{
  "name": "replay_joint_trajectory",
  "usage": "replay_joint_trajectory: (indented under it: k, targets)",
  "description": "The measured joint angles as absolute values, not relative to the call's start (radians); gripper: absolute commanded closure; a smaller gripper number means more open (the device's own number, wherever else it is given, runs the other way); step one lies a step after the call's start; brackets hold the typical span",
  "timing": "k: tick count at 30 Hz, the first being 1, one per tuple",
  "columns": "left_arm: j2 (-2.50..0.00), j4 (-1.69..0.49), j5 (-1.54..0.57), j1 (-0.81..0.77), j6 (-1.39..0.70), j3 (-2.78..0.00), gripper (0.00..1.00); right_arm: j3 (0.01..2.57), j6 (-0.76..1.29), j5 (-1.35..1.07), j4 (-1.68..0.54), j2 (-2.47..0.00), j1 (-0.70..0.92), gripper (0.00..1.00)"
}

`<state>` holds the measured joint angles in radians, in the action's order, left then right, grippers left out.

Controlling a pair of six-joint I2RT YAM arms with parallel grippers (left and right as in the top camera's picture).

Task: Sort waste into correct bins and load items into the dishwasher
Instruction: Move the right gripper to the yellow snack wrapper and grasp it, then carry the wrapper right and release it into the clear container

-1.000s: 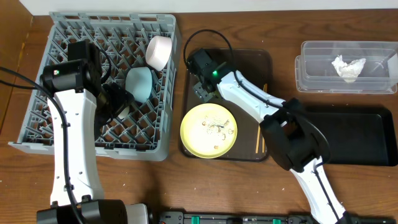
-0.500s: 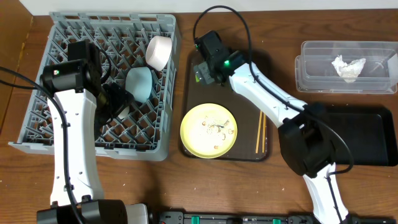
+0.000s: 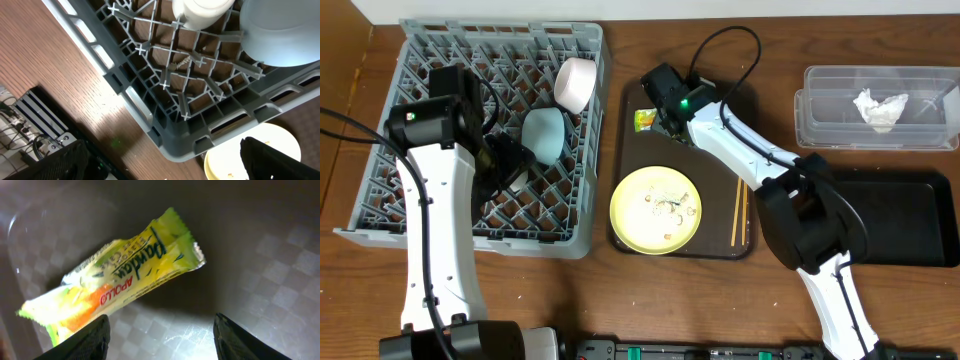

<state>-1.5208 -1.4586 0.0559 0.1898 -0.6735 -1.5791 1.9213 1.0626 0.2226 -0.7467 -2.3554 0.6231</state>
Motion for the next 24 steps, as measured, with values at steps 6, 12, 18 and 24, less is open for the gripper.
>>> replay_joint_trajectory:
  k: [6, 12, 18, 24]
  targets:
    - [-1.521, -1.458, 0.056, 0.190, -0.673, -1.579, 0.02, 1.921, 1.212, 0.259, -0.742, -2.362, 0.629, 0.42]
    - [-1.521, -1.458, 0.056, 0.190, -0.673, -1.579, 0.02, 1.921, 1.251, 0.262, -0.675, -2.397, 0.629, 0.67]
    - [-1.521, -1.459, 0.056, 0.190, -0.673, -1.579, 0.02, 1.921, 1.261, 0.258, -0.668, -2.399, 0.618, 0.96]
    - [-1.521, -1.458, 0.056, 0.190, -0.673, -1.579, 0.02, 1.921, 1.204, 0.239, -0.688, -2.399, 0.603, 0.99]
